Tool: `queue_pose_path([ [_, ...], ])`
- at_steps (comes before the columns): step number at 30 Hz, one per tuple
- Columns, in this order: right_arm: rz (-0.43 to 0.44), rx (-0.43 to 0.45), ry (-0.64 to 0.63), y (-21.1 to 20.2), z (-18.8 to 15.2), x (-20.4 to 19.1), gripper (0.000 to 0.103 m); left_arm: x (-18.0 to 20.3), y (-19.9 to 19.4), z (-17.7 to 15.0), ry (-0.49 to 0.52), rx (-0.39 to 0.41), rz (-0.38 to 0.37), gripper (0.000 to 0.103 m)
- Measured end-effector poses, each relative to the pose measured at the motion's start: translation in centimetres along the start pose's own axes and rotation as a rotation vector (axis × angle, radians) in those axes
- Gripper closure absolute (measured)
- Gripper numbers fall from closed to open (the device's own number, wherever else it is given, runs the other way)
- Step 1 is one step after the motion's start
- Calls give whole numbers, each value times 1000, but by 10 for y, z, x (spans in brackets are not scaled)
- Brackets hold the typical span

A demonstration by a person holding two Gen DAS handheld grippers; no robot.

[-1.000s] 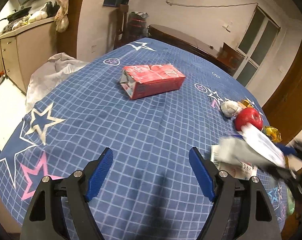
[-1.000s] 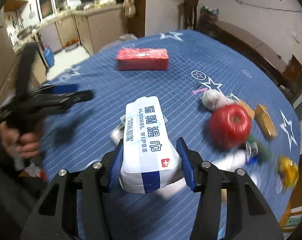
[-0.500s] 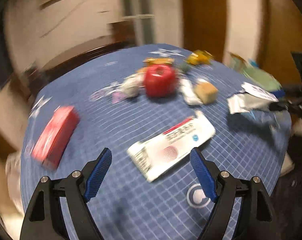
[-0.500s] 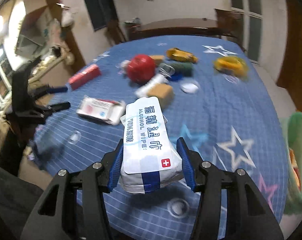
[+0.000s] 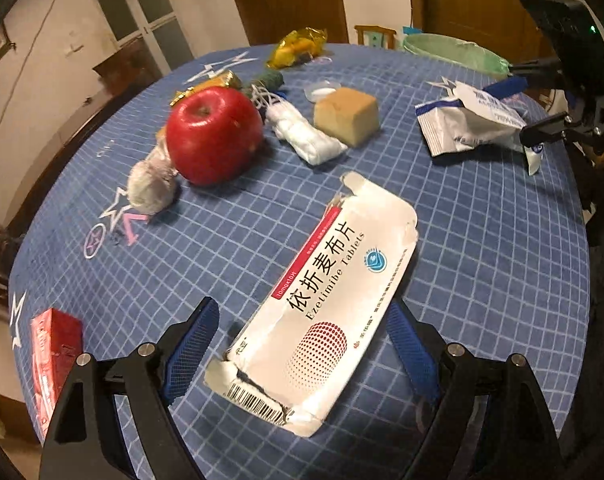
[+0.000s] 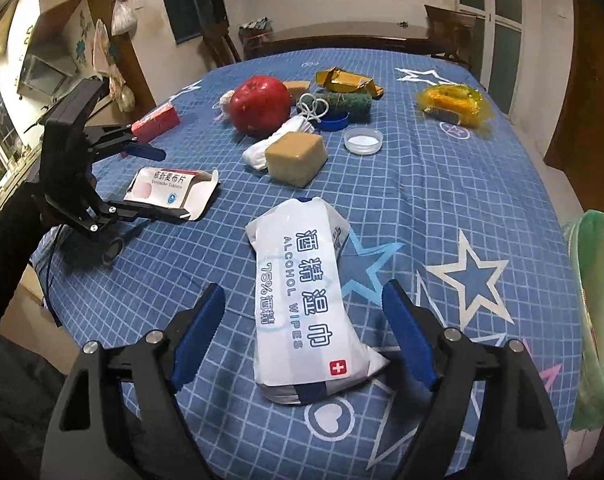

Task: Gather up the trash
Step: 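Grasp the alcohol wipes packet with the right tool while the left tool grasps the white tablet box, then carry the wipes packet and tablet box over the green bin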

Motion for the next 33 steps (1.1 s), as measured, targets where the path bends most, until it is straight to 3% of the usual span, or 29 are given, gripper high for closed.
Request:
queue_pose_path([
  [4, 3, -34, -14, 6, -3, 2, 26, -4, 3, 0, -20, 8, -37, 18],
  [6, 4, -45, -15, 6, -5, 2, 26, -4, 3, -1, -16, 14, -57, 27],
  [11, 7, -58, -24, 5, -11, 1, 26, 0, -1, -4, -29, 29, -73, 36],
  [13, 11, -66, -31, 5, -13, -1, 33, 2, -3, -5, -48, 34, -55, 39],
  [15, 13, -73, -32, 6, -15, -2, 48, 7, -6, -7, -69, 36, -23, 42],
  [26, 16, 8, -16, -4, -21, -8, 58, 67, -41, -15, -281, 98, 82, 44],
  [33, -17, 148, 28, -39, -3, -6, 58, 72, -83, 29, -395, 193, 203, 44],
])
Point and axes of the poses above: each gripper's, at about its wrist camera, not at the fingertips, and y roughly the way its jaws point, x to its right, z to its top, the point moved 3 cm from there along y, roughly the way its jaws point, and after that the axes turned 2 degrees about -z, right-handed, at the moved point
